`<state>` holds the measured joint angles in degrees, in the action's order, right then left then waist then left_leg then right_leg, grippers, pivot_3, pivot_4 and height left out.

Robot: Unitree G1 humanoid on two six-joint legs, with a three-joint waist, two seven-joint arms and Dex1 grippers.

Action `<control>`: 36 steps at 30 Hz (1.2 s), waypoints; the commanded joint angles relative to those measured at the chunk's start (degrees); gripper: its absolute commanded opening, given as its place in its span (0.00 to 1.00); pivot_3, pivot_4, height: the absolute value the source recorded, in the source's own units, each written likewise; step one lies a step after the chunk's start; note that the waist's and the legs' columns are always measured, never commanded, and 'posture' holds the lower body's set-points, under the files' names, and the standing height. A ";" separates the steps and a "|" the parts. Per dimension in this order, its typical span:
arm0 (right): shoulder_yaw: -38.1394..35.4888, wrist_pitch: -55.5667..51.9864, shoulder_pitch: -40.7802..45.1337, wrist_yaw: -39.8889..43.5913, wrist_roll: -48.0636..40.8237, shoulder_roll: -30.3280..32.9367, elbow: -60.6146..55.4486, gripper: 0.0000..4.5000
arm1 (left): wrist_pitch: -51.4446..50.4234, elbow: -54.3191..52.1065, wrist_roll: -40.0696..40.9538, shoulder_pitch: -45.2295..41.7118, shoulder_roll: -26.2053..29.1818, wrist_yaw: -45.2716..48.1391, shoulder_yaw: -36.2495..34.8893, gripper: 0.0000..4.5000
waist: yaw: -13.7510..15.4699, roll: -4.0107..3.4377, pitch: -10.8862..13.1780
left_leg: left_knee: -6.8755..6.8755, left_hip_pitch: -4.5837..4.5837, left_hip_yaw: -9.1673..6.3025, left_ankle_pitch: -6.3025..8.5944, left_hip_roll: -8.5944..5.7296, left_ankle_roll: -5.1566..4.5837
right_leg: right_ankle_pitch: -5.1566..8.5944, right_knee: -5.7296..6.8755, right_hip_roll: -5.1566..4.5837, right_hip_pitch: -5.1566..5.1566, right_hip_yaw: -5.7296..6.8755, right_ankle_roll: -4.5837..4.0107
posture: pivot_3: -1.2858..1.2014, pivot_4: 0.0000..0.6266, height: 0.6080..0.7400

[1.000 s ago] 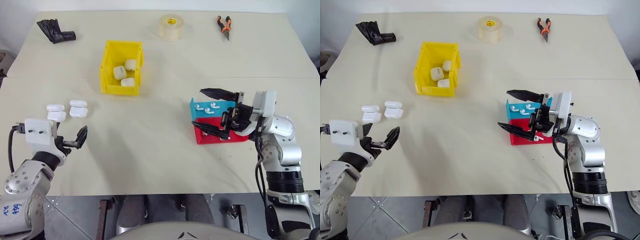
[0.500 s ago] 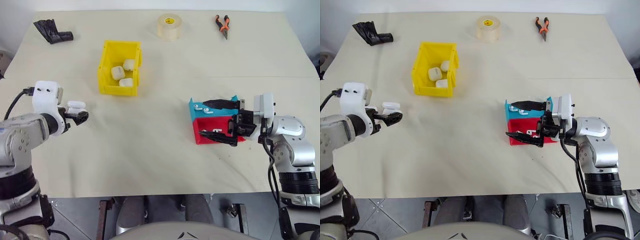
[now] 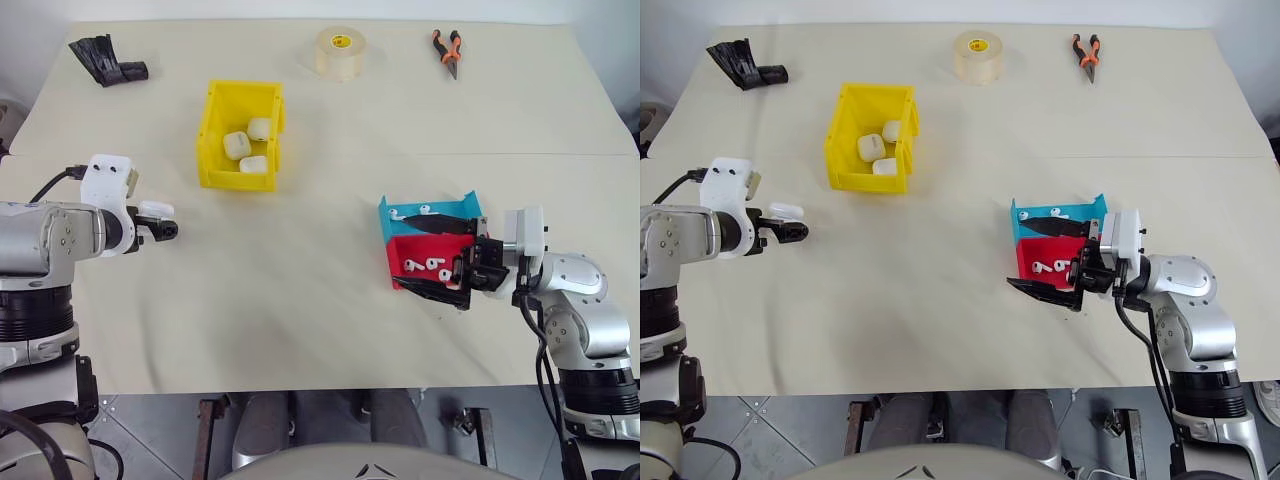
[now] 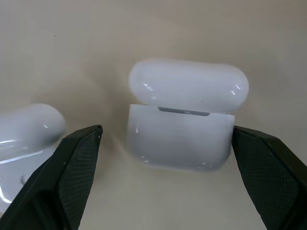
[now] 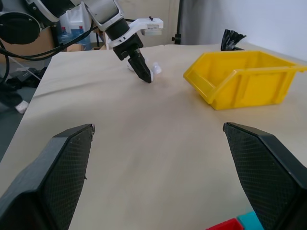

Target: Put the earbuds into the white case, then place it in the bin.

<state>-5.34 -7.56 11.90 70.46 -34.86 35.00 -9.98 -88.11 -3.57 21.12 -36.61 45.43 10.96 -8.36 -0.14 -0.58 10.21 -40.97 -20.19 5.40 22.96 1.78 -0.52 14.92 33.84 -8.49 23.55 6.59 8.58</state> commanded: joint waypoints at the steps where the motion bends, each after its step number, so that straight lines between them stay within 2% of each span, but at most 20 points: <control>1: -1.83 0.33 -0.85 -0.37 -1.58 0.17 -2.61 1.00 | -1.48 -0.15 -1.79 -0.91 -0.83 -0.64 -1.95 0.99 | 0.06 0.00 0.00 | 0.00 0.00 -0.01 0.00 0.00 0.00 | 0.00 0.00 0.00 0.00 0.00 0.00 | 0.52 0.24 1.00; 11: -1.75 0.17 -2.20 -0.22 -1.89 0.30 -2.37 1.00 | -4.39 -8.68 -4.50 2.54 -12.49 -8.75 -12.60 0.99 | 0.20 0.02 -0.01 | -0.08 0.00 -0.03 0.00 0.00 0.00 | 0.00 0.06 -0.01 -0.02 -0.01 0.00 | 0.52 0.24 1.00; 22: -1.42 -0.03 -1.69 0.17 -1.81 0.17 -1.88 1.00 | -4.39 -11.03 -4.26 4.86 -14.59 -12.46 -13.92 0.99 | 0.12 0.04 -0.02 | -0.09 0.03 -0.04 -0.01 0.01 0.01 | 0.00 0.09 -0.01 -0.02 -0.04 0.00 | 0.52 0.24 1.00; 25: -1.40 -0.24 -1.98 -0.10 -1.96 0.05 -2.24 1.00 | -4.39 -11.32 -3.72 5.91 -13.94 -11.70 -13.66 0.86 | 0.09 0.04 -0.02 | -0.09 0.04 -0.03 -0.01 0.01 0.02 | 0.00 0.09 -0.01 -0.02 -0.04 0.00 | 0.52 0.24 1.00; 28: -1.32 -0.25 -1.91 -0.32 -1.91 -0.12 -2.21 1.00 | -4.39 -11.97 -3.44 6.70 -12.11 -10.06 -12.46 0.64 | -0.09 0.04 -0.02 | -0.08 0.04 -0.03 -0.01 0.01 0.02 | 0.00 0.09 -0.01 -0.01 -0.05 0.00 | 0.52 0.24 1.00; 29: -1.26 -0.24 -1.84 -0.36 -1.87 -0.16 -2.19 1.00 | -4.39 -12.04 -3.42 6.90 -11.59 -9.58 -12.24 0.62 | -0.16 0.04 -0.02 | -0.05 0.05 -0.02 -0.02 0.02 0.03 | 0.00 0.09 -0.01 -0.01 -0.06 0.00 | 0.52 0.24 1.00; 36: -1.09 -0.18 -1.16 -0.47 -1.74 -0.27 -1.67 1.00 | -4.39 -13.11 -1.10 9.33 -4.27 -1.88 -7.49 0.62 | -0.05 0.04 -0.02 | -0.03 0.06 0.00 -0.03 0.02 0.05 | 0.01 0.08 0.00 0.00 -0.07 -0.01 | 0.52 0.24 1.00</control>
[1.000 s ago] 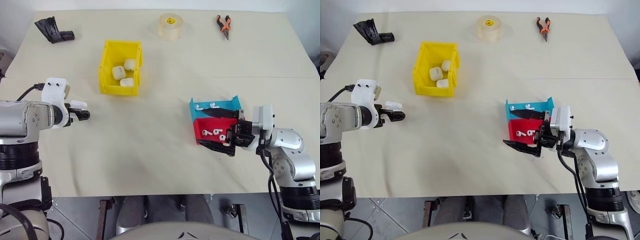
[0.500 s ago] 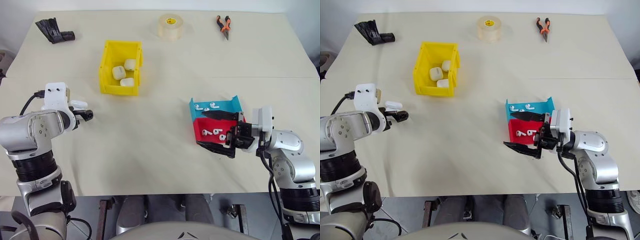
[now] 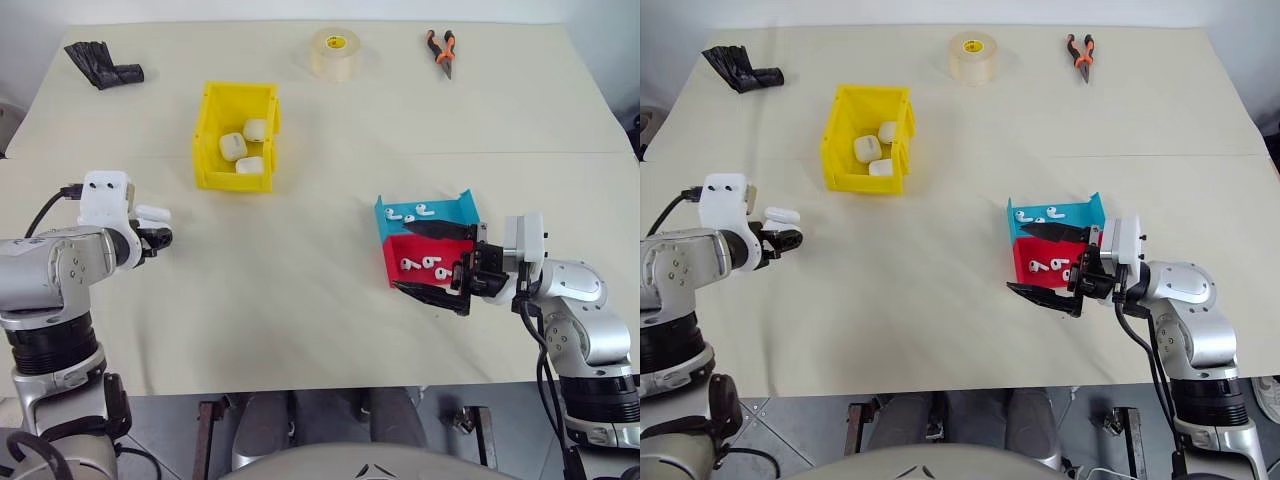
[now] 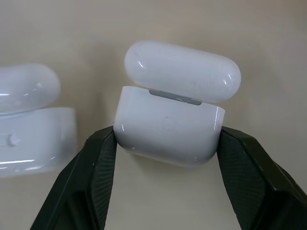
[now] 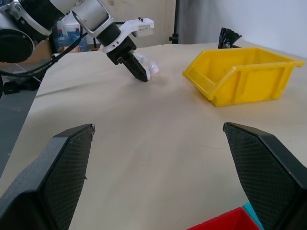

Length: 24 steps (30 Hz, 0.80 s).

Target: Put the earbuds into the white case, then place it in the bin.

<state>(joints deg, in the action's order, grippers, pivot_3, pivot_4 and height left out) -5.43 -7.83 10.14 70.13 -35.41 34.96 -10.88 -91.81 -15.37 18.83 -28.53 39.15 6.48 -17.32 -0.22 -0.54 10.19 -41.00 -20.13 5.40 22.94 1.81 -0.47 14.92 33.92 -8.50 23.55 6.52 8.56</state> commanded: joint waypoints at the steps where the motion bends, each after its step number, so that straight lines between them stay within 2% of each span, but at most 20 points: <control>1: -0.98 0.11 0.66 -0.16 -1.16 -0.26 -0.73 1.00 | -0.69 -1.56 1.59 1.60 2.70 3.45 1.99 0.62 | 0.04 0.00 0.00 | 0.00 0.00 0.00 0.00 0.00 0.00 | 0.00 0.00 0.00 0.00 0.00 0.00 | 0.52 0.24 1.00; 6: -1.00 -0.09 0.75 -0.21 -1.17 -0.12 -0.84 1.00 | -0.69 -4.48 4.27 4.45 8.39 9.14 5.14 0.62 | 0.05 0.00 0.00 | 0.00 0.00 0.00 0.00 0.00 0.00 | 0.00 0.00 0.00 0.00 -0.01 0.00 | 0.52 0.24 1.00; 11: -1.32 -0.34 0.90 -0.12 -1.27 0.24 -0.74 1.00 | 2.45 -6.75 6.08 10.10 14.76 14.89 5.40 0.62 | -0.07 0.00 0.00 | 0.04 0.00 0.03 0.00 0.00 0.00 | 0.01 -0.01 0.00 0.03 -0.04 -0.02 | 0.52 0.24 1.00; 16: -1.37 -0.65 0.98 -0.10 -1.22 0.24 -0.74 1.00 | 9.09 -5.63 6.21 14.02 19.04 19.87 5.65 0.99 | -0.01 -0.01 0.00 | 0.05 0.00 0.06 0.01 0.01 0.01 | 0.03 0.00 0.00 0.07 -0.05 -0.05 | 0.52 0.24 1.00; 24: -1.09 -0.76 0.99 -0.21 -1.08 -0.03 -0.99 1.00 | 11.36 -1.58 6.32 10.16 22.89 25.19 11.07 0.99 | 0.11 -0.01 0.00 | 0.05 -0.02 0.09 0.01 0.00 0.01 | 0.03 0.01 0.00 0.08 -0.05 -0.05 | 0.52 0.24 1.00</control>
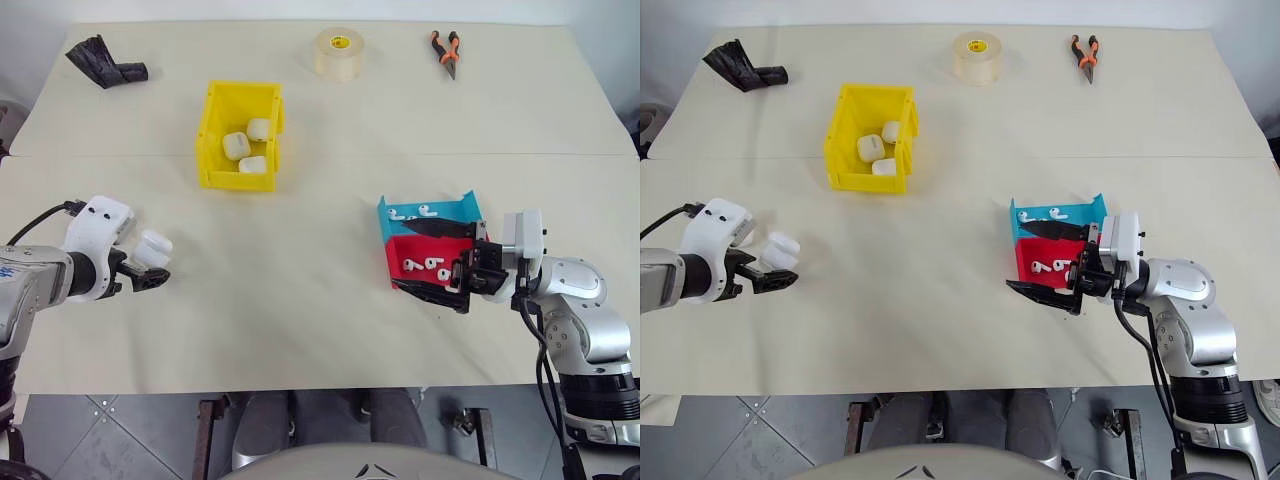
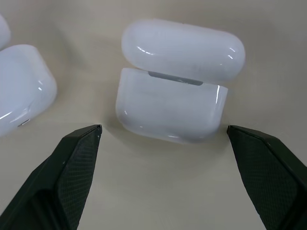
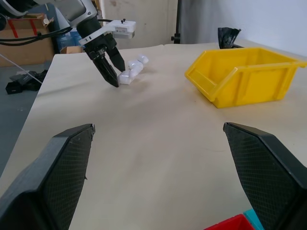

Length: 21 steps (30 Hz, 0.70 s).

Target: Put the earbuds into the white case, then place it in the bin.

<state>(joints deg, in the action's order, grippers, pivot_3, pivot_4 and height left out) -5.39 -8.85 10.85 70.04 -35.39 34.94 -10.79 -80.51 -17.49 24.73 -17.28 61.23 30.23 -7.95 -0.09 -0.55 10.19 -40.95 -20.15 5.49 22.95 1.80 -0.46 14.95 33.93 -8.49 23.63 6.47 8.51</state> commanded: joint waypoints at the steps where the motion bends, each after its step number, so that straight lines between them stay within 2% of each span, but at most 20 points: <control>1: -1.16 0.27 0.21 -0.17 -1.09 -0.01 -1.18 1.00 | 0.51 0.85 0.32 -1.55 0.76 1.83 2.32 0.99 | -0.01 0.00 0.00 | 0.00 0.00 0.01 0.00 0.00 0.00 | 0.00 0.00 0.00 0.00 0.00 0.00 | 0.52 0.24 1.00; 13: -1.68 0.30 -0.25 -0.79 -1.17 0.41 -1.96 1.00 | 7.26 6.00 -2.70 -4.60 1.23 5.11 8.40 0.99 | 0.63 -0.05 -0.03 | -0.05 0.01 0.01 0.00 -0.01 0.00 | 0.00 0.07 -0.01 -0.02 -0.01 0.00 | 0.52 0.24 1.00; 14: -1.68 0.43 -0.18 -0.73 -1.08 0.45 -1.86 1.00 | 7.56 6.19 -2.90 -4.81 1.11 5.20 8.53 0.90 | 0.74 -0.05 -0.03 | -0.06 0.02 0.01 0.00 -0.01 0.00 | 0.00 0.07 0.00 -0.02 -0.02 0.00 | 0.52 0.24 1.00; 17: -1.78 0.53 -0.01 -0.77 -1.07 0.45 -1.68 1.00 | 7.96 6.18 -2.99 -4.78 0.78 5.52 8.31 0.72 | 0.95 -0.05 -0.03 | -0.06 0.02 0.02 0.00 -0.01 -0.01 | 0.00 0.09 0.00 -0.01 -0.03 0.00 | 0.52 0.24 1.00; 21: -1.64 0.72 -0.14 -0.69 -0.92 0.34 -1.60 1.00 | 9.33 5.73 -3.01 -3.55 -0.83 4.74 5.93 0.72 | 1.13 -0.05 -0.03 | -0.07 0.03 0.03 -0.01 -0.01 -0.01 | 0.00 0.10 0.00 -0.01 -0.03 0.00 | 0.52 0.24 1.00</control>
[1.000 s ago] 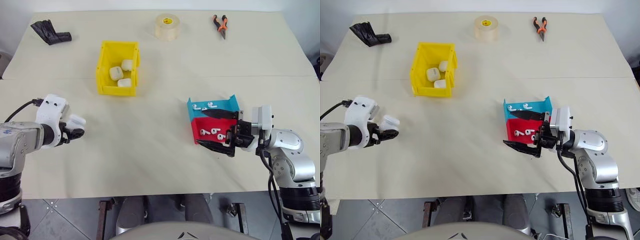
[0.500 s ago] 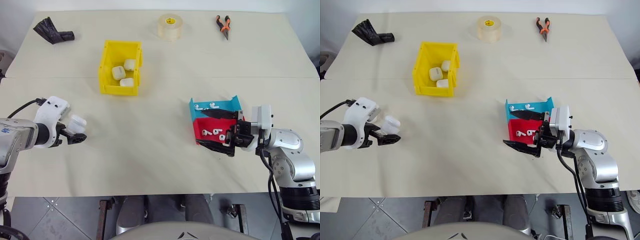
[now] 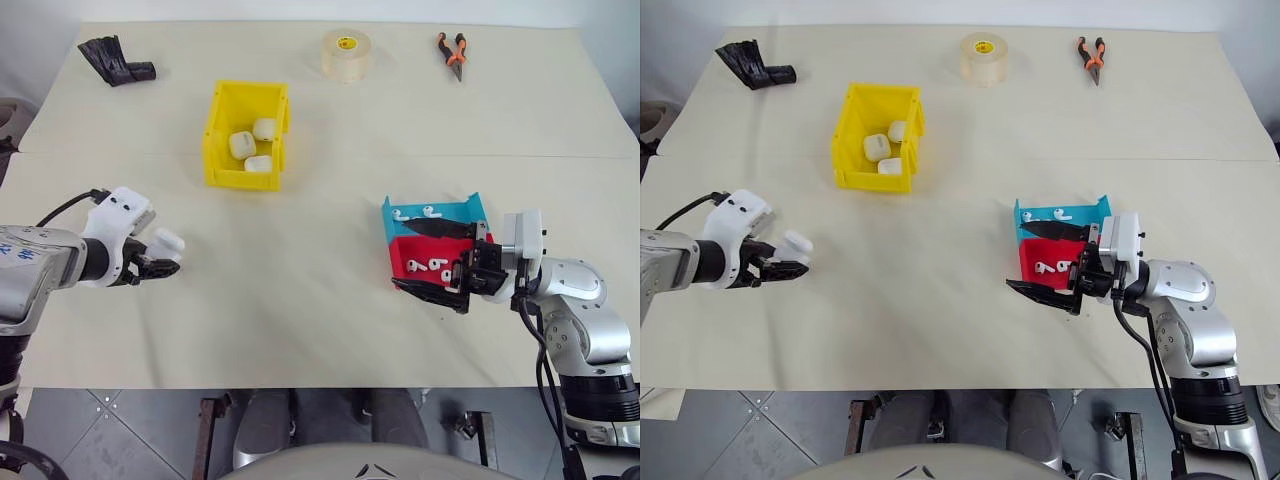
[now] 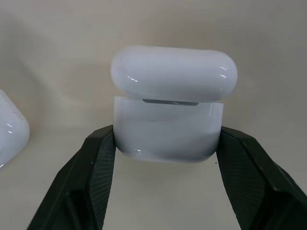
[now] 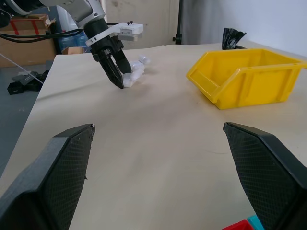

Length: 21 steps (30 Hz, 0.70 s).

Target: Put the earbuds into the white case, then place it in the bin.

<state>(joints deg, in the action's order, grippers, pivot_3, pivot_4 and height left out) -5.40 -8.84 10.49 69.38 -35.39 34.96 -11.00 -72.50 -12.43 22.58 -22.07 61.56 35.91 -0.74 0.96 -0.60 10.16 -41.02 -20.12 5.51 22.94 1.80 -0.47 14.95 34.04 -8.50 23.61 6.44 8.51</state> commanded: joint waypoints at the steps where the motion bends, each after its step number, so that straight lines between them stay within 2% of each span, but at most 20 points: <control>1: -1.57 0.75 0.25 -0.01 -0.90 0.29 -1.32 1.00 | 2.29 0.47 -0.77 1.86 -1.77 -0.95 -2.27 0.72 | 0.14 0.00 0.00 | -0.01 0.00 0.00 0.00 0.00 0.00 | 0.00 0.00 0.00 0.00 0.00 0.00 | 0.52 0.24 1.00; 8: -1.31 0.80 1.54 1.10 -0.63 0.73 0.09 1.00 | 8.34 -3.32 1.63 8.31 -6.69 0.81 -10.33 0.72 | 0.31 0.00 0.00 | -0.04 -0.03 -0.01 0.00 0.00 0.00 | 0.00 0.01 0.00 0.00 0.00 0.00 | 0.52 0.24 1.00; 13: -1.08 0.81 1.29 0.96 -0.44 0.32 -0.28 1.00 | 20.69 -4.22 1.21 16.95 -9.41 3.83 -16.26 0.72 | -0.01 0.00 0.00 | 0.06 -0.04 0.00 0.00 0.01 0.00 | 0.00 -0.07 0.00 0.05 0.00 0.00 | 0.52 0.24 1.00; 19: -0.77 1.42 -0.77 -0.57 -0.17 -1.08 -1.64 1.00 | 31.75 -2.07 3.75 18.88 -13.54 8.09 -21.15 0.72 | 0.25 0.03 0.02 | 0.03 -0.08 -0.02 0.00 0.01 0.00 | 0.00 -0.08 0.00 0.04 0.05 0.00 | 0.52 0.24 1.00; 21: -0.72 1.56 -1.16 -0.80 -0.01 -1.32 -1.98 1.00 | 35.89 -2.45 6.38 18.25 -17.07 9.21 -23.22 0.72 | 0.16 0.03 0.02 | 0.04 -0.07 -0.01 0.00 0.01 -0.01 | 0.00 -0.10 0.00 0.04 0.04 0.00 | 0.52 0.24 1.00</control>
<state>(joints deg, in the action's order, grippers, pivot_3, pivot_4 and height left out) -5.31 -8.57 9.40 68.92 -35.10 33.64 -10.87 -39.91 -14.21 26.92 -3.47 45.04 44.03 -21.65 1.11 -0.58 10.18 -40.98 -20.19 5.52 22.95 1.81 -0.47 14.95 33.94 -8.50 23.66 6.47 8.51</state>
